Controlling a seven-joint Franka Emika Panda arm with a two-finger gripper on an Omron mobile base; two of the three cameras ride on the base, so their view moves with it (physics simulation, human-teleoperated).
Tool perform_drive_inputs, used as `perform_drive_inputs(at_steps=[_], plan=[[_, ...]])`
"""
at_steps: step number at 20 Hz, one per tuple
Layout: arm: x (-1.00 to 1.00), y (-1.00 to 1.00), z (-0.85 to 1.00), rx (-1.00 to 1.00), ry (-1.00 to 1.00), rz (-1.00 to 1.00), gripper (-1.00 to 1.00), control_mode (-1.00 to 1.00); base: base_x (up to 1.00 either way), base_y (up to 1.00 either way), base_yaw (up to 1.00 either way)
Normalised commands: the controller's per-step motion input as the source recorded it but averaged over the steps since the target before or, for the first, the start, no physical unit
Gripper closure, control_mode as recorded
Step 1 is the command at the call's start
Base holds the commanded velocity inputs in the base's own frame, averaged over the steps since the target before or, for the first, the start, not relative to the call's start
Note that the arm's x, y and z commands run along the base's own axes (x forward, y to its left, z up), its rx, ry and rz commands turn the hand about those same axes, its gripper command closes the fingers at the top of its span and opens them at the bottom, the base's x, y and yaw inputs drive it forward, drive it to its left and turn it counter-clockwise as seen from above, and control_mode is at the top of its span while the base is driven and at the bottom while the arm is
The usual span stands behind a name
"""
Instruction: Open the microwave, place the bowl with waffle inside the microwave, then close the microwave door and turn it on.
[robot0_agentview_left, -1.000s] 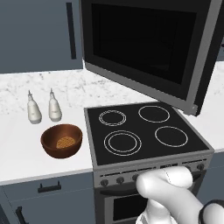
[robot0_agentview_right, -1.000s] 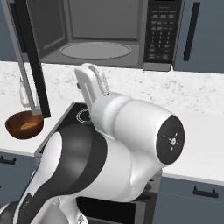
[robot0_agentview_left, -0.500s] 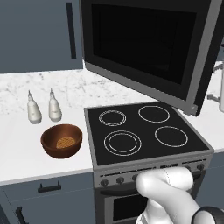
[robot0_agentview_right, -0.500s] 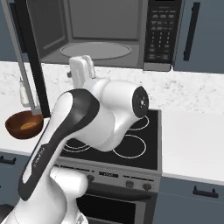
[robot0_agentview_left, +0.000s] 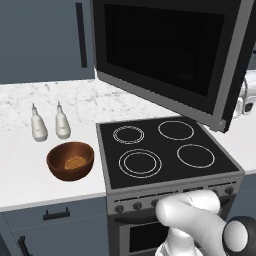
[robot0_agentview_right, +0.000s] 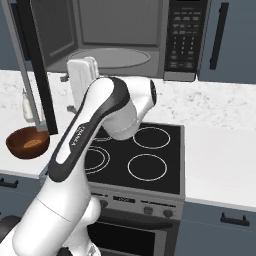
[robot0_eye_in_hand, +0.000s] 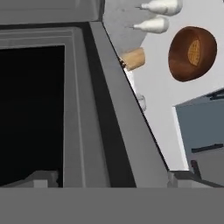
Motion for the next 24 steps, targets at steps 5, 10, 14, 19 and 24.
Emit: perform_drive_inputs(at_steps=[5,10,14,19,24], plan=[[-0.13,1.0,0.0,0.0,-0.01,0.33,-1.0,-1.0,0.0,0.0,0.0],[-0.14,1.0,0.08,0.0,-0.02,0.2,-1.0,-1.0,0.0,0.0,0.0],[0.01,1.0,0.02,0.0,-0.01,0.1,-1.0,-1.0,0.0,0.0,0.0],[0.3,1.0,0.0,-0.1,-0.03,-0.09,-1.0,-1.0,0.0,0.0,0.0],[0.38,1.0,0.0,-0.25,-0.08,-0.25,-1.0,-1.0,0.0,0.0,0.0]])
